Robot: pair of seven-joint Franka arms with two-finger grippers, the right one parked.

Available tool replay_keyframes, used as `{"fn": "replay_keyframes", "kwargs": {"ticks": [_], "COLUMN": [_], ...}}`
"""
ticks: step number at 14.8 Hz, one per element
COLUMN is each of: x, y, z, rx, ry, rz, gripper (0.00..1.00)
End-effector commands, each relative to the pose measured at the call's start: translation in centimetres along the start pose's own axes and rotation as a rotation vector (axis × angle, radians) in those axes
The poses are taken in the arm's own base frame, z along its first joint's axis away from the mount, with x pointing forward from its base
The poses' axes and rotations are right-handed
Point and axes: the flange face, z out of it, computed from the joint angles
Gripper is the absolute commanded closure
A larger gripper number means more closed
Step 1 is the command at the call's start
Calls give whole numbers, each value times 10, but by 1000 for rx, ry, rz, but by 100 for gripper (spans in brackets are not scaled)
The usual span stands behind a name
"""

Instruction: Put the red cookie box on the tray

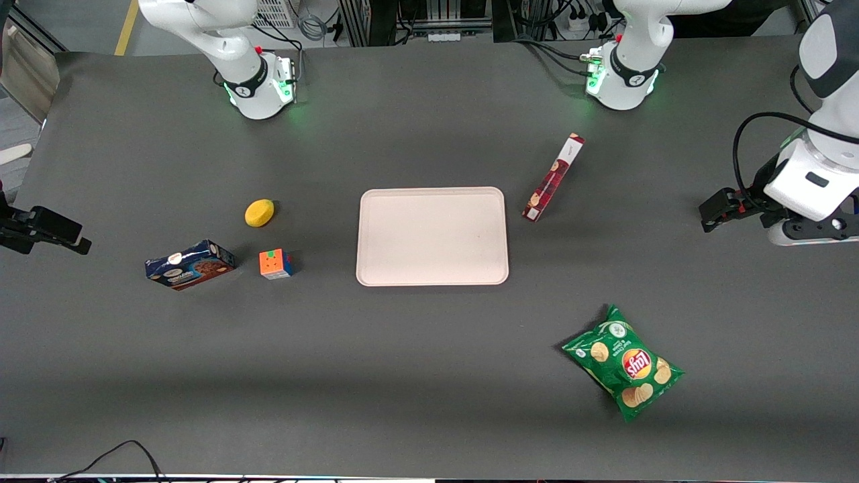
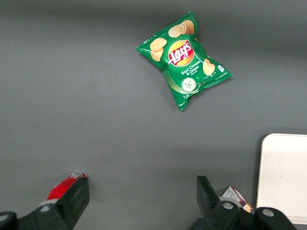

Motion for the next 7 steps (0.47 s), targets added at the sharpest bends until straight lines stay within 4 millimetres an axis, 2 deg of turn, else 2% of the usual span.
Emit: {"fn": "replay_keyframes", "kwargs": {"ticks": [1,7], "x": [3,4], "y": [2,2], "z": [-6,-11], "rx": [11,6], "ry": [-4,5], "rz": [14,5], "gripper": [0,0]}}
